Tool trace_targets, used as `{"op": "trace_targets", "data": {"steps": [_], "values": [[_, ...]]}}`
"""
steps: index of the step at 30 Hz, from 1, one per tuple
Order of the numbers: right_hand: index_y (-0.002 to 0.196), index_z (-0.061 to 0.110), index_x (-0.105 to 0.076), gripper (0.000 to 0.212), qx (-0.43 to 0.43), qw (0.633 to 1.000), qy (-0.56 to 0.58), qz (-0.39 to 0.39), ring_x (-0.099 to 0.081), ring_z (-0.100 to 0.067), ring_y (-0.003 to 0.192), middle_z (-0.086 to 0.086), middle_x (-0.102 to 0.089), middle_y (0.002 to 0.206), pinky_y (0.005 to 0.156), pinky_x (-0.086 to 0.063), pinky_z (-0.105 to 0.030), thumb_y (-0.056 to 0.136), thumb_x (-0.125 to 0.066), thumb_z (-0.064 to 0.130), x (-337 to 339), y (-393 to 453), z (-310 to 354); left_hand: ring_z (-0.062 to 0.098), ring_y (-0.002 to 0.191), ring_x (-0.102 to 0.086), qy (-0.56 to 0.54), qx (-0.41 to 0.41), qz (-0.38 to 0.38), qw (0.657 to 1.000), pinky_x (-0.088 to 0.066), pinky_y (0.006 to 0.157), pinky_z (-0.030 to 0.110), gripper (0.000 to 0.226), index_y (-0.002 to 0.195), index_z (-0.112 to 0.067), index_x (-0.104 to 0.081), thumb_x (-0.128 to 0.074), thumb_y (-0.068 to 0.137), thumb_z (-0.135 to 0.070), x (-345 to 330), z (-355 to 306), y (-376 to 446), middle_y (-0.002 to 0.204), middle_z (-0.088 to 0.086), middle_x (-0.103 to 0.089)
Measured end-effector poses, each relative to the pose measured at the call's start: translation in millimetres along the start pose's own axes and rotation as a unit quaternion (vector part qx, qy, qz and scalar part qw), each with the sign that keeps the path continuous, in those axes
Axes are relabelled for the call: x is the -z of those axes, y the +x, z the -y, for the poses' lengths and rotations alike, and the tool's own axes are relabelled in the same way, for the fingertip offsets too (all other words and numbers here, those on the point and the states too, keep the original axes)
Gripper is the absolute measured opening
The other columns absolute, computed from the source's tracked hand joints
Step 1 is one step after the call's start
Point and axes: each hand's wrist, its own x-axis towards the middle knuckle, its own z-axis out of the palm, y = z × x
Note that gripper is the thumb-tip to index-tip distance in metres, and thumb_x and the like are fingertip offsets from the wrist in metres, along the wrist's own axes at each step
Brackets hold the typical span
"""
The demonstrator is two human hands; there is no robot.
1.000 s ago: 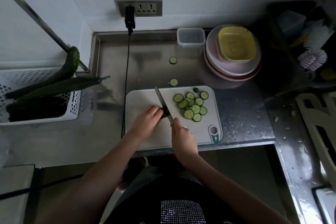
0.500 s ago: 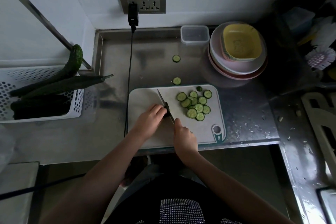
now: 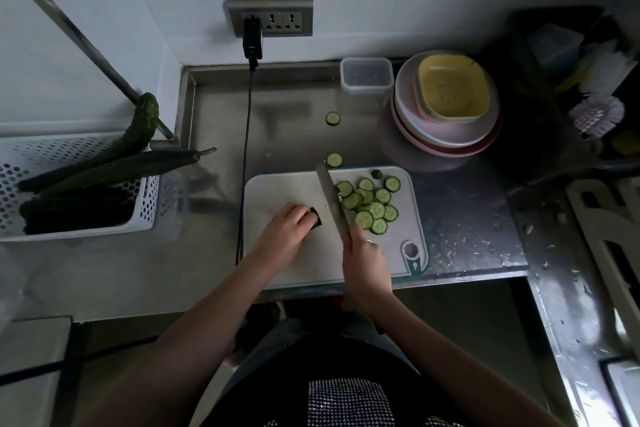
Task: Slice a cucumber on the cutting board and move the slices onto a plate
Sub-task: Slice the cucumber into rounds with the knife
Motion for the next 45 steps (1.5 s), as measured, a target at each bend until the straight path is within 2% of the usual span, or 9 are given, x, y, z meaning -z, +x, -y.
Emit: {"op": "trace_targets", "data": {"steps": [5, 11, 17, 21, 27, 32, 36, 45], "values": [[0.099, 0.016, -0.037, 0.015, 0.018, 1.0, 0.009, -0.001, -0.06, -0.037, 0.072, -0.017, -0.062, 0.078, 0.062, -0.051, -0.044, 0.102, -0.029, 0.029, -2.2, -2.0, 8.0, 0.026, 0.093, -0.045, -0.007, -0.012, -0.017, 1.0, -0.055, 0.067, 0.041, 0.031, 0.091, 0.0, -0.061, -0.074, 0.063, 0.006, 2.5, -6.0, 7.2, 0.089, 0.013, -0.058], [0.1, 0.014, -0.037, 0.017, -0.007, 1.0, -0.002, 0.02, -0.059, -0.037, 0.073, -0.016, -0.061, 0.079, 0.062, -0.049, -0.044, 0.102, -0.028, 0.029, -5.1, -1.9, 0.2, 0.025, 0.096, -0.043, -0.023, 0.014, 0.009, 1.0, -0.055, 0.053, 0.039, 0.035, 0.095, -0.003, -0.059, -0.073, 0.064, 0.005, -0.1, -6.7, 3.0, 0.097, 0.013, -0.056], [0.092, 0.017, -0.034, 0.015, -0.015, 1.0, 0.008, 0.018, -0.056, -0.035, 0.069, -0.014, -0.057, 0.073, 0.059, -0.046, -0.042, 0.101, -0.03, 0.028, -1.8, -6.3, -8.2, 0.024, 0.092, -0.047, -0.027, 0.018, 0.013, 0.999, -0.053, 0.053, 0.036, 0.039, 0.09, -0.005, -0.059, -0.078, 0.058, 0.007, 2.6, -5.9, 3.3, 0.095, 0.011, -0.058], [0.099, 0.012, -0.042, 0.016, -0.01, 0.999, 0.037, 0.006, -0.058, -0.037, 0.07, -0.017, -0.061, 0.077, 0.059, -0.047, -0.044, 0.101, -0.032, 0.025, 3.6, -6.3, -4.8, 0.022, 0.093, -0.044, -0.027, 0.012, 0.002, 1.0, -0.054, 0.052, 0.037, 0.036, 0.09, -0.004, -0.061, -0.077, 0.059, 0.006, 1.1, -6.7, 2.9, 0.094, 0.011, -0.059], [0.097, 0.016, -0.036, 0.016, 0.006, 1.0, 0.006, 0.015, -0.058, -0.037, 0.07, -0.015, -0.06, 0.075, 0.058, -0.048, -0.043, 0.101, -0.03, 0.03, -1.8, -6.9, -2.5, 0.021, 0.092, -0.045, -0.026, 0.012, -0.01, 1.0, -0.055, 0.053, 0.035, 0.031, 0.089, -0.004, -0.061, -0.078, 0.063, 0.001, -0.2, -11.1, 5.1, 0.092, 0.01, -0.059], [0.105, 0.013, -0.038, 0.019, 0.025, 0.998, -0.051, 0.02, -0.061, -0.036, 0.073, -0.016, -0.063, 0.081, 0.057, -0.044, -0.039, 0.102, -0.029, 0.029, -3.1, -4.1, -3.5, 0.022, 0.093, -0.044, -0.026, 0.018, -0.01, 0.999, -0.055, 0.055, 0.035, 0.036, 0.091, -0.004, -0.061, -0.079, 0.061, 0.001, -0.8, -9.8, 5.4, 0.093, 0.01, -0.059], [0.107, 0.014, -0.038, 0.02, 0.035, 0.996, -0.08, 0.015, -0.063, -0.036, 0.075, -0.015, -0.065, 0.083, 0.059, -0.049, -0.041, 0.102, -0.028, 0.031, -5.0, -2.9, -2.8, 0.022, 0.095, -0.044, -0.03, 0.02, -0.007, 0.999, -0.056, 0.056, 0.037, 0.039, 0.093, -0.004, -0.06, -0.08, 0.06, 0.001, -2.3, -8.3, 5.1, 0.094, 0.011, -0.059], [0.11, 0.012, -0.038, 0.022, 0.035, 0.994, -0.097, 0.033, -0.064, -0.037, 0.082, -0.017, -0.066, 0.09, 0.061, -0.045, -0.039, 0.103, -0.027, 0.03, -8.3, 1.3, -5.2, 0.021, 0.095, -0.044, -0.021, 0.008, -0.003, 1.0, -0.056, 0.052, 0.035, 0.044, 0.095, -0.003, -0.062, -0.082, 0.056, 0.002, -2.7, -7.8, 5.6, 0.095, 0.012, -0.061]]}}
